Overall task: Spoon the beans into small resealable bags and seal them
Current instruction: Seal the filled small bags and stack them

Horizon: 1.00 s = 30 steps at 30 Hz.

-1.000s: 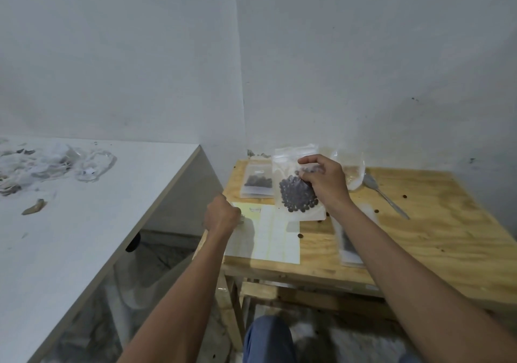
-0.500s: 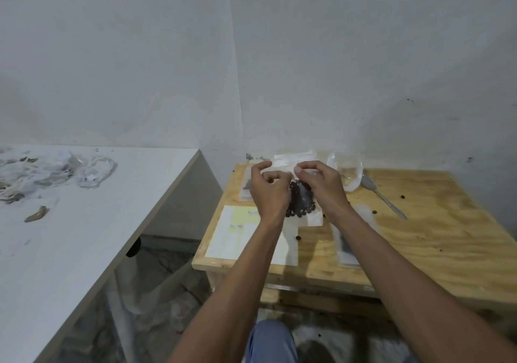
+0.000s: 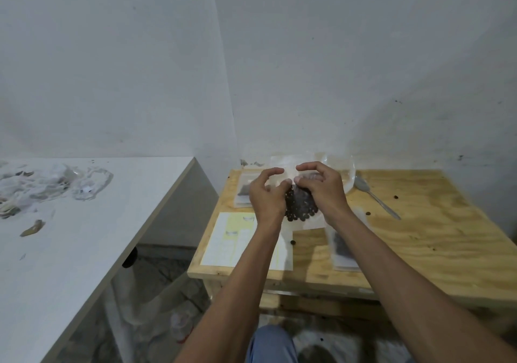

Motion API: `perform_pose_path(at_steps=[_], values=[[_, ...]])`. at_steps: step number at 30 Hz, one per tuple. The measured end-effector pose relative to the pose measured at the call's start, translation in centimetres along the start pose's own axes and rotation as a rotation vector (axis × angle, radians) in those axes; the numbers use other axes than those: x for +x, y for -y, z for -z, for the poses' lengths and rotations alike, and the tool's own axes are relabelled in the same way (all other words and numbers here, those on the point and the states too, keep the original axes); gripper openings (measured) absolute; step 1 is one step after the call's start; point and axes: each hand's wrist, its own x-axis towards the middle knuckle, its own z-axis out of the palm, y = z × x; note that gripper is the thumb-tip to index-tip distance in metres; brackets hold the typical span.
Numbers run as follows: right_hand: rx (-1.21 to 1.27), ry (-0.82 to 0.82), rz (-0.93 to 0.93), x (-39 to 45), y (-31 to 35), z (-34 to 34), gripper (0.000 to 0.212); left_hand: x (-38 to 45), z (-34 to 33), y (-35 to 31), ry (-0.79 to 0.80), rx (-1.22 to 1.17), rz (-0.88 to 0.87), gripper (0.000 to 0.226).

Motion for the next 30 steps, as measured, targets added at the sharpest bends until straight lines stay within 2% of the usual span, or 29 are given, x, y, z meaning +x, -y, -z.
perform_pose_path(at_steps=[2,4,9,13,16,18,21,25,30], values=[[0.012,0.018,0.007,-0.1,0.1,0.1,0.021,0.5,0.4,0.0,0.122,-0.073,0.038,0.019],[0.026,0.039,-0.002,-0.1,0.1,0.0,0.023,0.8,0.6,0.1,0.169,-0.112,0.042,0.022],[0.018,-0.021,0.002,0.2,-0.1,-0.8,0.026,1.3,0.3,0.6,0.127,-0.221,0.128,0.035],[0.008,-0.03,-0.013,0.7,-0.7,-1.8,0.03,2.1,0.4,1.8,0.106,-0.206,0.125,0.036],[-0.048,0.006,-0.024,1.4,-1.8,-2.9,0.03,3.3,1.2,3.0,0.08,-0.15,0.143,0.038],[-0.144,0.101,-0.026,2.3,-2.4,-3.7,0.029,4.8,2.1,3.7,0.092,-0.089,0.135,0.041],[-0.287,0.253,-0.045,4.3,-3.1,-5.1,0.039,8.1,4.3,4.5,0.118,0.005,0.095,0.043],[-0.213,0.188,-0.104,7.7,-4.5,-8.0,0.044,12.6,6.4,5.9,0.273,0.088,0.056,0.047],[-0.27,0.153,-0.18,10.7,-6.1,-12.1,0.045,17.5,6.9,8.3,0.185,0.372,0.058,0.041]])
